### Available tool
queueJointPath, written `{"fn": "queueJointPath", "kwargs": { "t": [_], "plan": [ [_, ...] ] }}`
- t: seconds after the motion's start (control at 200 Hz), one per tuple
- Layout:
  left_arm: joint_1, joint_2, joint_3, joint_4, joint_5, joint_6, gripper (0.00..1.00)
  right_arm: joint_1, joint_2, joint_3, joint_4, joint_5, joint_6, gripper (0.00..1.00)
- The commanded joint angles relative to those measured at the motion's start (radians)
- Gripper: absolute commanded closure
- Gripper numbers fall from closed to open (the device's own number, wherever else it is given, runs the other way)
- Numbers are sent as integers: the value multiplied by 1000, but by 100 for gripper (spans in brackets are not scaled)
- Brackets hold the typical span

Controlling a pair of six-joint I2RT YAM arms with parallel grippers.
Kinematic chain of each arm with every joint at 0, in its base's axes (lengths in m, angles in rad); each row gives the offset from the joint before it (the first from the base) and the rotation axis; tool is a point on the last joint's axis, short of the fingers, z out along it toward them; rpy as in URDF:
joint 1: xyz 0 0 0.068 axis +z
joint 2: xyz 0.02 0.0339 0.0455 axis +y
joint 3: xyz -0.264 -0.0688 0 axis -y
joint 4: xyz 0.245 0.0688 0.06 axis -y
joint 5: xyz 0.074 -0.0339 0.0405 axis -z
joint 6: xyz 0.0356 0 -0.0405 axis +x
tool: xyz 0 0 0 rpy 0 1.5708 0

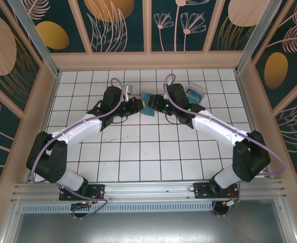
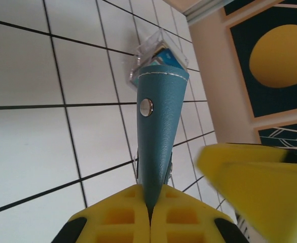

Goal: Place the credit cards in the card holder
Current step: Open the button on the card holder.

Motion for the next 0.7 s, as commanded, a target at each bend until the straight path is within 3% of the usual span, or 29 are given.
{"fn": "queueJointPath", "kwargs": {
  "t": [0.0,0.335,0.415,0.691],
  "plan": [
    [-11,5,27,39,40,-61,100,26,61,84,-148,13,-7,59],
    [-17,0,12,109,108,-62,100,53,150,174,-255,128,-17,61],
    [-17,-4,9,133,122,-68,100,54,180,205,-296,144,-5,65],
    [-17,-20,28,20,7,12,100,56,219,209,-331,195,3,75]
  ]
}}
